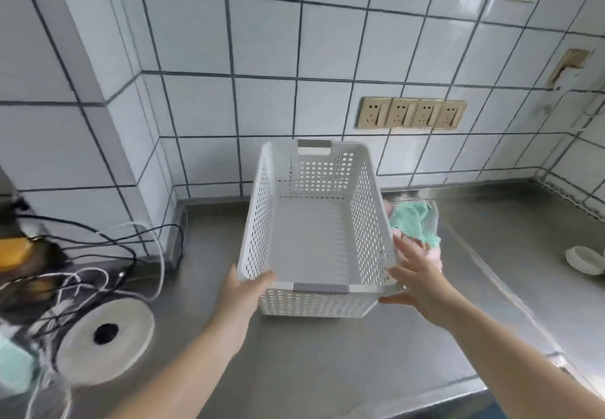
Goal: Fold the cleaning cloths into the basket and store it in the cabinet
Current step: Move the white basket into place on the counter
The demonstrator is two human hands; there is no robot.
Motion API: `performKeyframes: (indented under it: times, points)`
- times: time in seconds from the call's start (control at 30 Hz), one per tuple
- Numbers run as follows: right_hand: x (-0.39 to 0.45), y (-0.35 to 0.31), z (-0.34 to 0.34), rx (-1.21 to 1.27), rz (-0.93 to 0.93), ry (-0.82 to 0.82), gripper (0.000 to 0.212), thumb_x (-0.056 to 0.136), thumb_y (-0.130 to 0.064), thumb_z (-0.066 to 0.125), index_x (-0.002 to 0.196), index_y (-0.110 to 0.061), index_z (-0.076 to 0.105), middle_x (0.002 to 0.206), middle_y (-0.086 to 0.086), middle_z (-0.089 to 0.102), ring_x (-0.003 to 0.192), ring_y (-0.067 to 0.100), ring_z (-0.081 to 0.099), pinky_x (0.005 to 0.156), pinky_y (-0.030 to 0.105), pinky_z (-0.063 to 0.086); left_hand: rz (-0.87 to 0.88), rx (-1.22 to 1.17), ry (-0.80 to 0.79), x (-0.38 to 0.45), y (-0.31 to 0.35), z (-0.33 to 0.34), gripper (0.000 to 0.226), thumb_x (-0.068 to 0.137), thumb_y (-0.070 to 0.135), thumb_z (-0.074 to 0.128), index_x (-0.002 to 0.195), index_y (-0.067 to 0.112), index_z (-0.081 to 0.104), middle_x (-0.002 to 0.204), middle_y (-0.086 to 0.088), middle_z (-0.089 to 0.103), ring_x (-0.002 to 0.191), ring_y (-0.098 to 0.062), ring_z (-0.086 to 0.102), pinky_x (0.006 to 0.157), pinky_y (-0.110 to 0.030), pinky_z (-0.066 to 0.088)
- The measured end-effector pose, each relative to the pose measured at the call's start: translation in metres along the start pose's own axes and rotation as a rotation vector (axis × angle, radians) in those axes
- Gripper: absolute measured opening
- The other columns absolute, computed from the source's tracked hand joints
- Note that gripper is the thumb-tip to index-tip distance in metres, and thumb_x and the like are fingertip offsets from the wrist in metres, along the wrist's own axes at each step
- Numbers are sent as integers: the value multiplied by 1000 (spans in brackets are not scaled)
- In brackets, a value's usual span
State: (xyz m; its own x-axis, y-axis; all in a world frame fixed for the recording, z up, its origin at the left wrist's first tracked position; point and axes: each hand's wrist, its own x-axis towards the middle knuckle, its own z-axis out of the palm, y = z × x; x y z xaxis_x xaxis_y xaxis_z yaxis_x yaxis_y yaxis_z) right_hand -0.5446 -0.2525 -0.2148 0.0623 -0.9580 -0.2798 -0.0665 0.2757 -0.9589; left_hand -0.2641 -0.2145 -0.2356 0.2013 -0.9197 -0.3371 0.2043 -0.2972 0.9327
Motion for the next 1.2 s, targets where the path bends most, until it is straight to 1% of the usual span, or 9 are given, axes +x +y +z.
performKeyframes:
  times: [0.13,0.3,0.47,0.57,0.67,0.73,0.87,1.03,1.2]
  points:
    - [23,-5,48,-29,38,-107,62,92,7,43,136,-37,41,117,7,64,103,32,62,80,58,54,-30,8,120,5,-6,-48,54,49,38,73,97,24,54,103,-3,65,101,-23,62,99,-46,45]
    - [52,-3,94,-50,87,-161,65,91,4,47,143,-32,36,134,20,47,114,36,55,75,56,56,-34,20,199,11,-10,-91,71,45,50,71,109,26,51,111,1,61,105,-19,58,101,-47,43]
    - [65,-1,123,-81,83,-178,61,91,4,43,138,-35,44,127,22,52,101,31,59,75,57,56,16,-19,189,19,-6,-115,55,68,32,72,118,25,51,111,5,62,102,-13,59,95,-38,45]
    - [70,-1,138,-111,95,-216,60,91,5,39,129,-40,51,119,18,60,96,35,63,76,57,56,30,-60,203,25,-7,-127,47,80,25,71,123,26,50,112,6,63,101,-12,59,87,-32,44]
    - [79,-2,150,-116,105,-213,59,91,2,38,132,-40,49,123,7,60,107,36,60,75,54,57,18,-55,208,30,-5,-136,49,81,31,71,125,26,49,116,5,60,102,-13,57,91,-32,43]
    - [83,-5,158,-125,104,-206,57,92,-1,38,132,-39,48,122,2,61,105,35,61,74,53,57,19,-67,200,33,-1,-142,53,79,34,73,125,25,49,116,5,61,97,-13,56,93,-33,43]
    - [92,-7,169,-121,108,-191,51,96,-6,39,133,-40,47,123,2,61,102,38,62,74,54,57,40,-74,183,44,7,-148,67,62,46,74,123,29,53,118,9,64,110,-13,57,100,-38,43]
    - [100,-7,178,-89,101,-160,47,99,-19,44,140,-40,38,128,-2,57,88,29,62,75,54,57,55,-113,194,60,15,-149,38,85,24,68,121,23,56,115,6,65,106,-11,59,90,-32,43]
    - [102,-12,185,-99,90,-134,46,99,-20,43,140,-41,38,115,-8,60,89,24,63,73,51,58,80,-123,195,65,24,-150,31,87,21,66,118,21,60,110,4,68,101,-11,63,83,-29,46]
